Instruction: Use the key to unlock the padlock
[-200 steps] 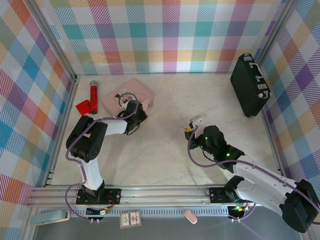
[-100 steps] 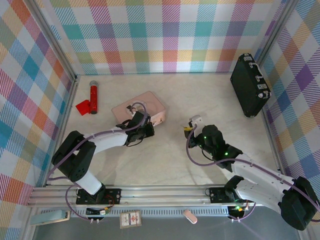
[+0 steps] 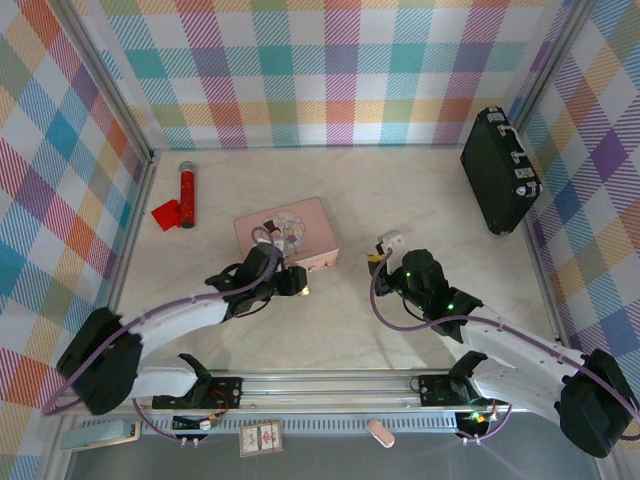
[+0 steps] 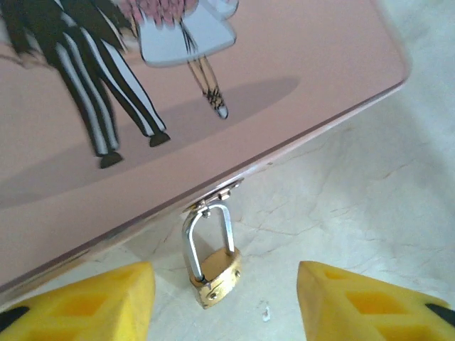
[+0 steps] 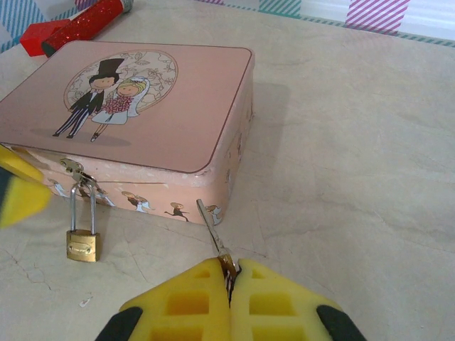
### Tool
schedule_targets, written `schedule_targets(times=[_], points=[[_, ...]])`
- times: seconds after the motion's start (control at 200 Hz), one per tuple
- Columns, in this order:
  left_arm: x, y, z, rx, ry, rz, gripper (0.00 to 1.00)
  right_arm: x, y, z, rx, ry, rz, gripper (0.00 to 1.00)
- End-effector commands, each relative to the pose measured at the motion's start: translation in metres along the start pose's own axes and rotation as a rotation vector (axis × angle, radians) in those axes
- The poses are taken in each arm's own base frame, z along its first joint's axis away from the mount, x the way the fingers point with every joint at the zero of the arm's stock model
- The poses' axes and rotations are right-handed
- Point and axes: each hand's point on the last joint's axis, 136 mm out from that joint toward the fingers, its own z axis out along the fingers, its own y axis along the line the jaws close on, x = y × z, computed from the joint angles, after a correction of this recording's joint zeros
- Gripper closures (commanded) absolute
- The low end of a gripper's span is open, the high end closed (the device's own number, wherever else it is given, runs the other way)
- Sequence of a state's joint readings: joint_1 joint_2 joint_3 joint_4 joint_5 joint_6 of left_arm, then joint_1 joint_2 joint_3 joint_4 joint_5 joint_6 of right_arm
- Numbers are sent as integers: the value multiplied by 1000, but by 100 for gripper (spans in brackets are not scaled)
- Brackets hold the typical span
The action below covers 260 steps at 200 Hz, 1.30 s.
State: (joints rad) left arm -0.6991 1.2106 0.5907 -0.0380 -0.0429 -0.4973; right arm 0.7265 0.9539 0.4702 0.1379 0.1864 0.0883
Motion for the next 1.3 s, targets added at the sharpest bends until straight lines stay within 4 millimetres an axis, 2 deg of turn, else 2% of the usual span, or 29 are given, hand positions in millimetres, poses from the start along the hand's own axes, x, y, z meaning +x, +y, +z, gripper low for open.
schedule_targets(times=[0.0, 0.075, 0.205, 0.38, 0.485, 0.75, 1.135, 1.295], points=[[-11, 5, -19, 4, -116, 40, 40, -5, 1, 1, -6, -28, -11, 100], [-7, 10, -25, 15, -143, 36, 38, -5, 1, 1, -10, -28, -12, 100], [6, -1, -22, 101, -120, 28, 40, -5, 1, 1, -10, -29, -9, 100], [24, -11, -3, 148, -89, 31, 41, -6, 2, -1, -12, -34, -7, 100], [31, -7, 9, 152, -91, 6, 39, -5, 2, -1, -13, -33, -6, 100], [44, -5, 37, 129, -21, -14, 49, -5, 2, -1, -18, -33, -6, 100], [39, -10, 62, 117, 3, -6, 57, -7, 5, -3, -34, -37, 7, 100], [35, -14, 69, 143, -4, -18, 67, -13, 16, -7, -94, -8, 73, 100]])
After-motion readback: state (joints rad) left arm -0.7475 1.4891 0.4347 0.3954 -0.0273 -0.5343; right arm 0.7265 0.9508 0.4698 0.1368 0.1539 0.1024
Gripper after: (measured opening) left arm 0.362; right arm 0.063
